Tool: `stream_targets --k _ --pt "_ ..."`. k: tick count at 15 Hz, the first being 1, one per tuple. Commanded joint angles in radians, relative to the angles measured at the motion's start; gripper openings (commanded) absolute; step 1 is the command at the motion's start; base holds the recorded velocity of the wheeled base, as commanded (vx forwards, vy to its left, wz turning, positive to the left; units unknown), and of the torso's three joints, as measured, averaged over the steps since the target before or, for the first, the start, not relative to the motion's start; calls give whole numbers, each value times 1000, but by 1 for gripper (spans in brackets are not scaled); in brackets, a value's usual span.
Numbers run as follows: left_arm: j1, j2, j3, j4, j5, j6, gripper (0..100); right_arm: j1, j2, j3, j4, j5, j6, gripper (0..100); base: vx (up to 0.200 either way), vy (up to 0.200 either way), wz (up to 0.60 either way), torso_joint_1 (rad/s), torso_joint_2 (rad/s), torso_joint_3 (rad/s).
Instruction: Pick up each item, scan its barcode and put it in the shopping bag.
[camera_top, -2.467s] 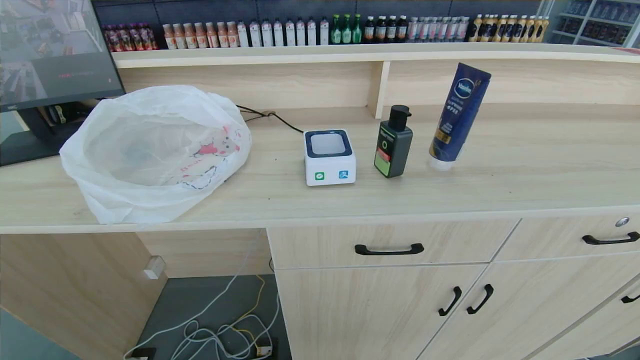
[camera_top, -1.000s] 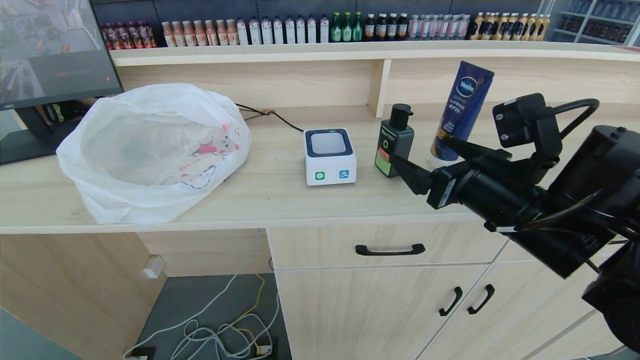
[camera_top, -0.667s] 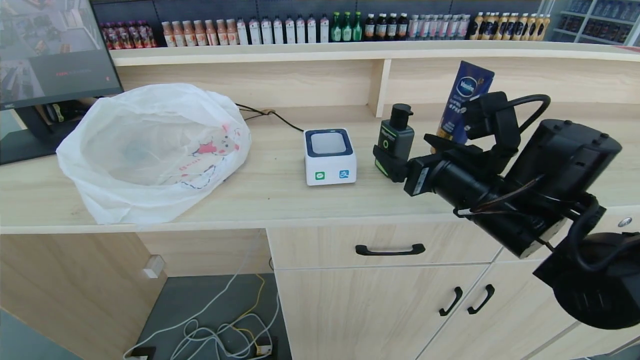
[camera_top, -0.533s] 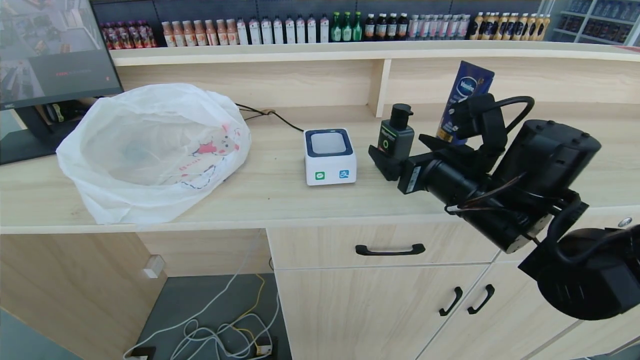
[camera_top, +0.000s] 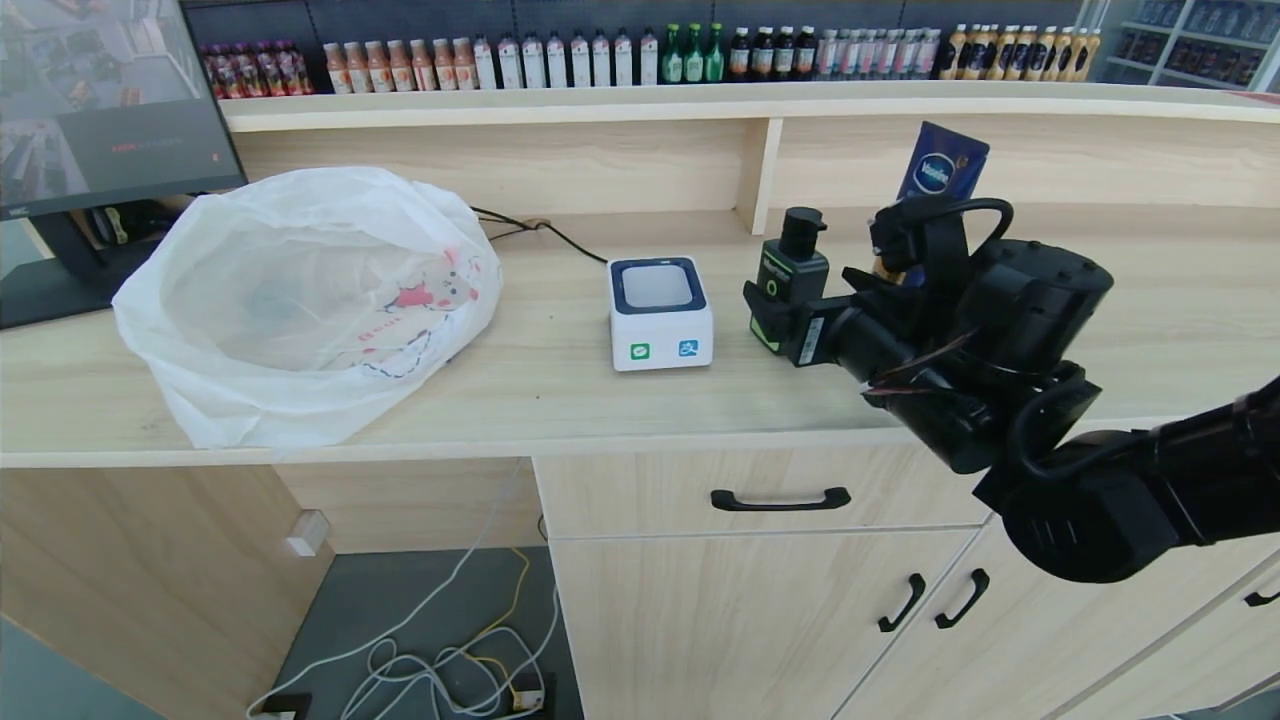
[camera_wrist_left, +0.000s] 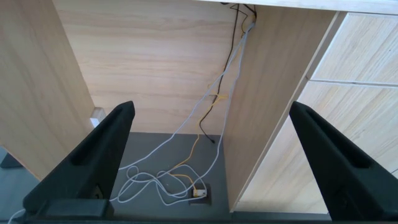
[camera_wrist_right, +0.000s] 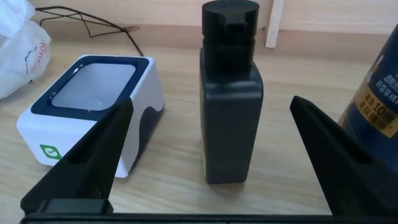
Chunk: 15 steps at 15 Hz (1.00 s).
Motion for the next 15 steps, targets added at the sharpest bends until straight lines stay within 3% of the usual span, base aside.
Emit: stream_targets --k 1,15 --pt "0 0 0 0 0 0 100 -20 36 -41 0 2 1 100 0 0 0 0 0 0" --pt "0 0 0 0 0 0 100 -108 194 -274 7 28 1 100 0 0 0 0 0 0"
